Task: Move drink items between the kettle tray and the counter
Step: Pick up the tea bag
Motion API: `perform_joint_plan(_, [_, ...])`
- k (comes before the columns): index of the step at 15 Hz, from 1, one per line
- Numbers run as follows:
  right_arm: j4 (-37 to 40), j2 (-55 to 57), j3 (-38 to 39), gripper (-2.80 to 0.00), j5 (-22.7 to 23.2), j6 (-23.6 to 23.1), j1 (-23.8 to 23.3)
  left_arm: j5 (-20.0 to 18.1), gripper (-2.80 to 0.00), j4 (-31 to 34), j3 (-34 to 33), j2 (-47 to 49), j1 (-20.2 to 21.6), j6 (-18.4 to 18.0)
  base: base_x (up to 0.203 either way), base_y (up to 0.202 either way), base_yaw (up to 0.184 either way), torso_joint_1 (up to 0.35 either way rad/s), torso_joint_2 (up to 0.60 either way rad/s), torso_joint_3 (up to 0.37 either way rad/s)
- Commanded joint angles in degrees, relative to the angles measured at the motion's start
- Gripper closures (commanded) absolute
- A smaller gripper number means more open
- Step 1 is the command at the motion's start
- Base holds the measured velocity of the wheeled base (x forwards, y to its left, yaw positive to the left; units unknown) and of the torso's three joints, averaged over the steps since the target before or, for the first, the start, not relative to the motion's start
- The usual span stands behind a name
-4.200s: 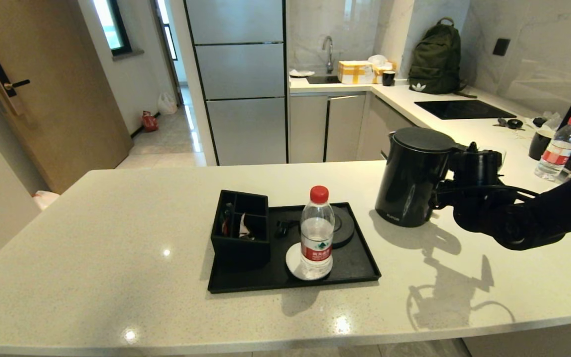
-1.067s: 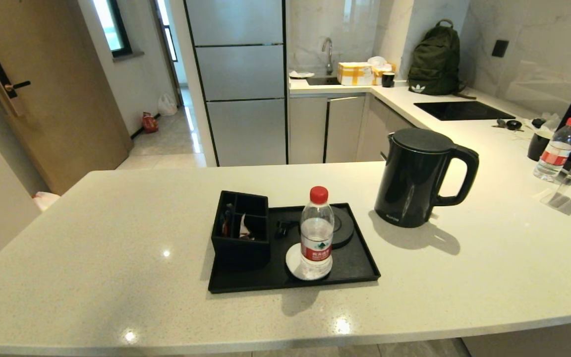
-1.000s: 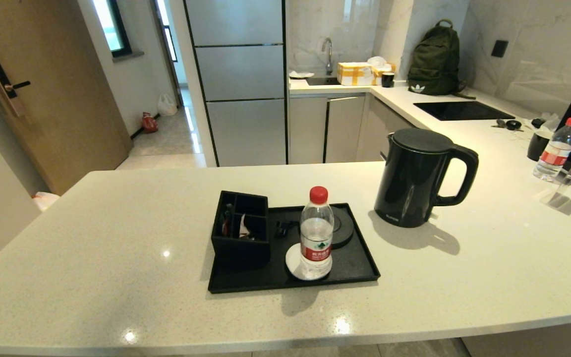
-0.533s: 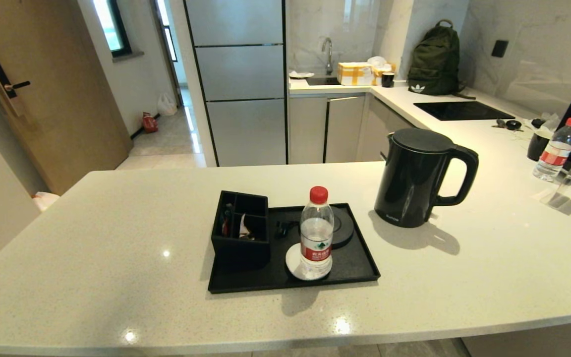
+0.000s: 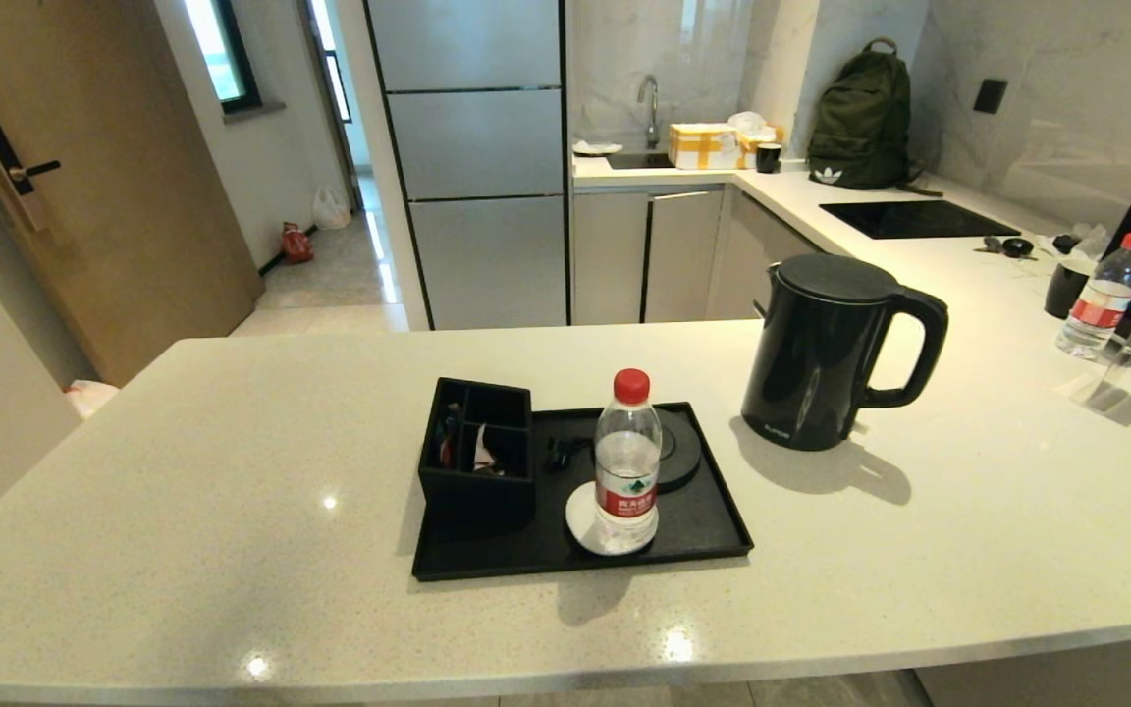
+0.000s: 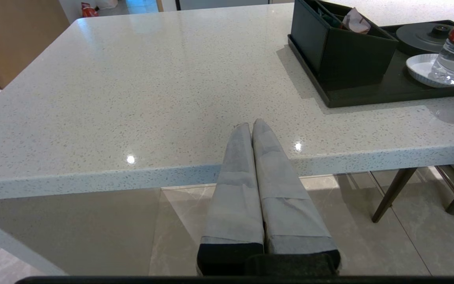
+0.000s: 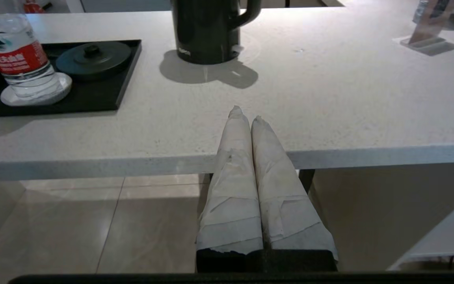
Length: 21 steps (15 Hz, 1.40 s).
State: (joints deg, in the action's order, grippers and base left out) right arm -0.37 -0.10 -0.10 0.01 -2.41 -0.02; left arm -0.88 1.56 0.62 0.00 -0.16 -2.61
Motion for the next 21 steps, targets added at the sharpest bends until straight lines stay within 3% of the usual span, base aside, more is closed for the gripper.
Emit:
perform_joint_plan(1, [-0.1,0.2,0.2,0.0,0.2,0.0,0.0,0.0,0.0,0.0,0.0,0.1,0.0,0.0,0.0,0.0,0.0,0.0,0.0,0.0])
perform_joint_plan(16, [0.0,0.1,0.2,0.0,-0.1,1.2,0.0,0.0,0.0,0.0,0.0,0.1,0.0,0.0,0.0,0.0,0.0,0.0,0.0,0.0])
perform_joint_plan(17, [0.0,0.1,0.2,0.0,-0.1,1.2,0.0,-0.2,0.0,0.3,0.1,0.1,0.0,-0.6,0.0,0.0,0.0,0.0,0.0,0.0])
perform_joint_plan(18, [0.0,0.1,0.2,0.0,-0.1,1.2,0.0,-0.6,0.0,0.9,0.5,0.2,0.0,-3.5,0.0,0.0,0.0,0.0,0.0,0.0])
perform_joint_plan(21, [0.0,0.1,0.2,0.0,-0.1,1.2,0.0,-0.9,0.0,-0.9,-0.2,0.1,0.0,-4.5,0.0,0.0,0.0,0.0,0.0,0.0])
